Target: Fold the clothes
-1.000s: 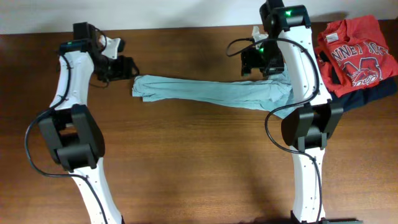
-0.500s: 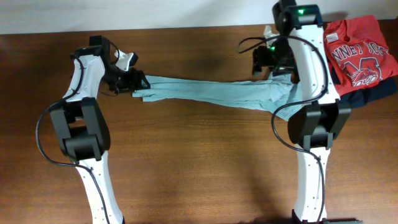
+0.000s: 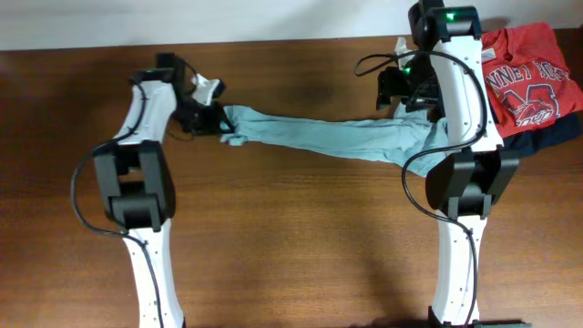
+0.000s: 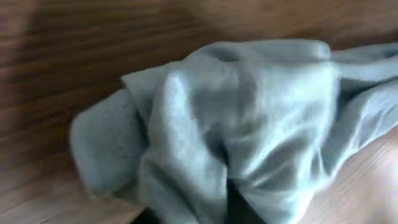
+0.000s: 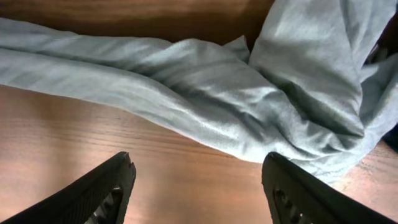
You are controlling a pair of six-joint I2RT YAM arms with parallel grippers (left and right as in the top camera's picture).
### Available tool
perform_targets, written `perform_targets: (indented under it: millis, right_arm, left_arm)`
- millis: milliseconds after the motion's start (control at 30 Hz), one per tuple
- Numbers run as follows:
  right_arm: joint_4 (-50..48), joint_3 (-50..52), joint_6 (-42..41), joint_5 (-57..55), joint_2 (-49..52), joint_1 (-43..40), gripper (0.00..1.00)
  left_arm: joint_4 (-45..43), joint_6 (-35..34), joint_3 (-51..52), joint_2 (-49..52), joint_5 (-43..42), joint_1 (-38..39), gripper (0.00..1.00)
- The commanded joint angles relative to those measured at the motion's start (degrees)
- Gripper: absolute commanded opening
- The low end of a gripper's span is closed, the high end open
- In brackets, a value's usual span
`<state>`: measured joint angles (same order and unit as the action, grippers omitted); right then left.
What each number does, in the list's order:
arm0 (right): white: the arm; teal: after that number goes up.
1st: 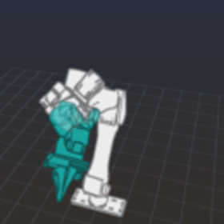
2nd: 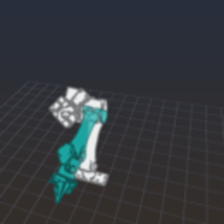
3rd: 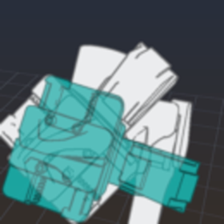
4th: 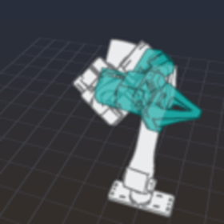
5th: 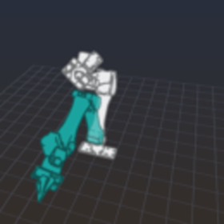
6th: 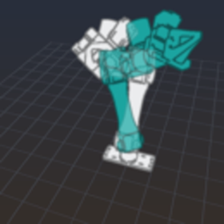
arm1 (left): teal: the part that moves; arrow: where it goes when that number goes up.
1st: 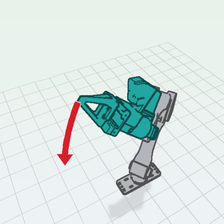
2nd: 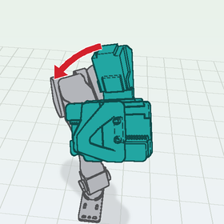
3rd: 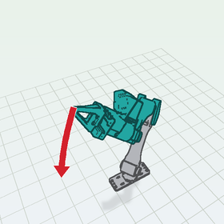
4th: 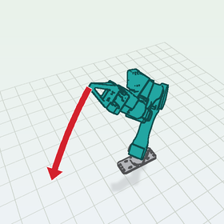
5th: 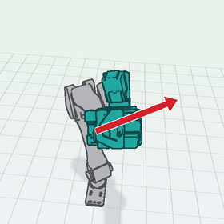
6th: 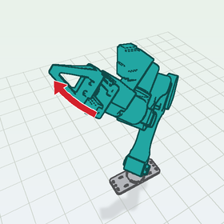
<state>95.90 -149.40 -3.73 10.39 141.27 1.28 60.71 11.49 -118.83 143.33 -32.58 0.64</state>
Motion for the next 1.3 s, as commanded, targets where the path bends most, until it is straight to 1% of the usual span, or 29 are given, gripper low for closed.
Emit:
perform_targets:
  millis: [0, 133, 267, 500, 633, 833, 933, 1067, 1133, 1267]
  right_arm:
    - [0.2, -0.2, 0.5, -0.3, -0.9, -1.2, 0.65]
    - [0.1, -0.9, 0.5, 0.5, -1.7, -2.2, 0.64]
    - [0.3, -3.0, 0.5, 2.6, -3.4, -3.9, 0.64]
    - [1.4, -3.3, 0.5, 3.1, -5.3, -5.8, 0.65]
    - [1.4, -3.3, 0.5, 3.2, -5.3, -5.8, 0.65]
    - [1.4, -3.3, 0.5, 3.1, -5.3, -5.8, 0.65]
    - [1.4, -3.3, 0.5, 3.1, -5.3, -5.8, 0.65]
    - [1.4, -3.3, 0.5, 3.2, -5.3, -5.8, 0.65]
    - [1.4, -3.3, 0.5, 3.2, -5.3, -5.8, 0.65]
    - [1.4, -3.3, 0.5, 3.2, -5.3, -5.8, 0.65]
  left_arm:
    - [-0.3, 0.6, 0.6, 3.3, 0.0, 1.2, 0.01]
    - [-0.2, 0.3, 0.0, 3.2, -0.3, 0.3, 0.01]
    - [2.5, -0.3, -1.9, 1.8, -0.2, -2.5, 0.00]
    - [4.7, -0.2, -2.9, -6.0, 0.1, -8.4, 0.01]
    - [5.7, -0.2, -2.9, -10.9, 3.1, -11.2, 0.01]
    - [8.7, -0.2, -2.9, -15.9, 11.5, -13.7, 0.00]
    - [10.1, -0.2, -2.9, -17.1, 12.9, -14.2, 0.01]
    - [10.0, -0.2, -2.9, -17.5, 11.1, -13.7, 0.00]
    - [9.8, -0.2, -2.8, -17.5, 9.6, -12.6, 0.00]
    - [7.3, -0.3, -2.8, -17.5, 9.4, -8.4, 0.01]
